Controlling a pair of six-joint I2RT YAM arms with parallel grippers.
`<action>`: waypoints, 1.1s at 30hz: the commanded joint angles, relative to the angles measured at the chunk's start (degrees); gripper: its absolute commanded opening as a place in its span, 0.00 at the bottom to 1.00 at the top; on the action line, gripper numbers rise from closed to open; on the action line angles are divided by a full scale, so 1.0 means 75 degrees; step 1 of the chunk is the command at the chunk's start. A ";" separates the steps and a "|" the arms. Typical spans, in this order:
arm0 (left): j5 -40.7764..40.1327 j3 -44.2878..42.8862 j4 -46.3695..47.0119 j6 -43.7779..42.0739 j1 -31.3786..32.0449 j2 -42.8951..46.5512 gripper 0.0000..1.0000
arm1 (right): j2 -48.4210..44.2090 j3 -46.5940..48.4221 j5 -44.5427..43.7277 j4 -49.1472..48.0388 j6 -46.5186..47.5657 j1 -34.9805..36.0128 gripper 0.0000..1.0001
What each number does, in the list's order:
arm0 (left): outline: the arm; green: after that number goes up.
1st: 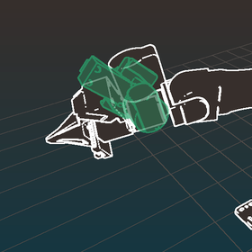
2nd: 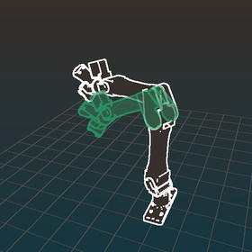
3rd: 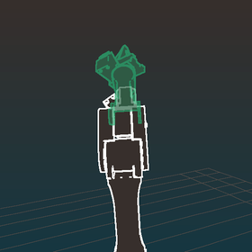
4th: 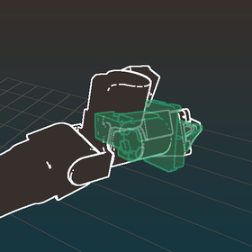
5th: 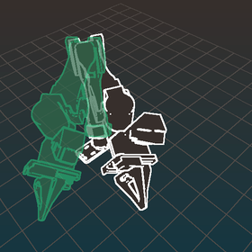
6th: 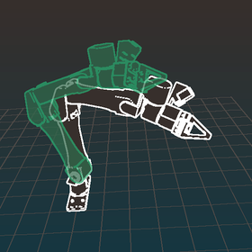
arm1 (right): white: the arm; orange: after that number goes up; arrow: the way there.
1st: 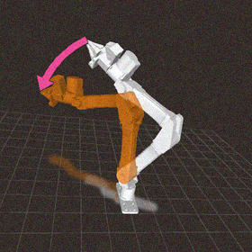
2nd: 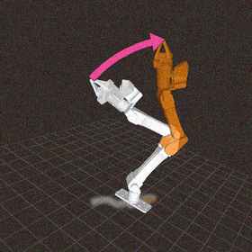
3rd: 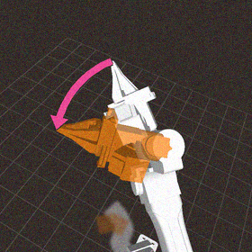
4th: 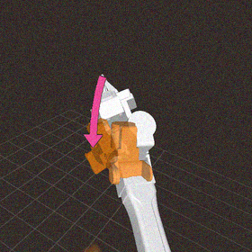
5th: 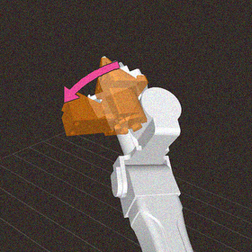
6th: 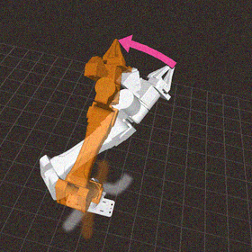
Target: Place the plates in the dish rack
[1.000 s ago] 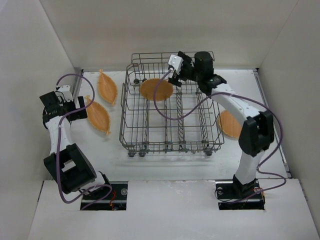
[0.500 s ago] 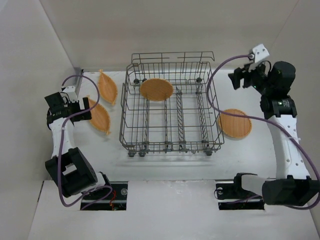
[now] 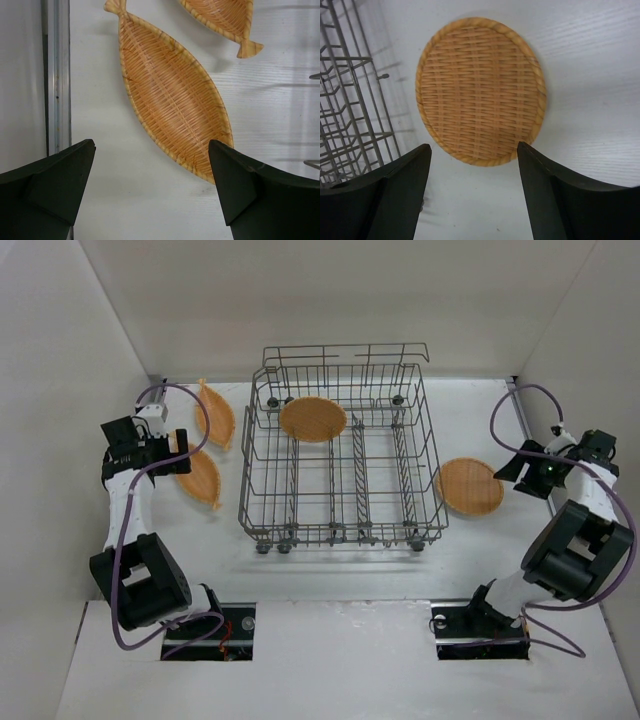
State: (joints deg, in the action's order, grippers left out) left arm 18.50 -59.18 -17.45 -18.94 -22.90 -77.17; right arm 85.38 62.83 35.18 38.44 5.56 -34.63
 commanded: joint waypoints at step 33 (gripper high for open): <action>0.1154 0.0777 0.2503 0.1517 -0.1266 -0.1102 1.00 | 0.1505 0.0857 -0.2205 0.0325 -0.0812 0.0381 0.62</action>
State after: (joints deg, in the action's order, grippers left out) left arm 25.32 -53.76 -1.74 -8.88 -31.88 -86.46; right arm 94.98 66.57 21.65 41.69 -0.27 -32.80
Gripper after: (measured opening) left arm 0.997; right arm 0.621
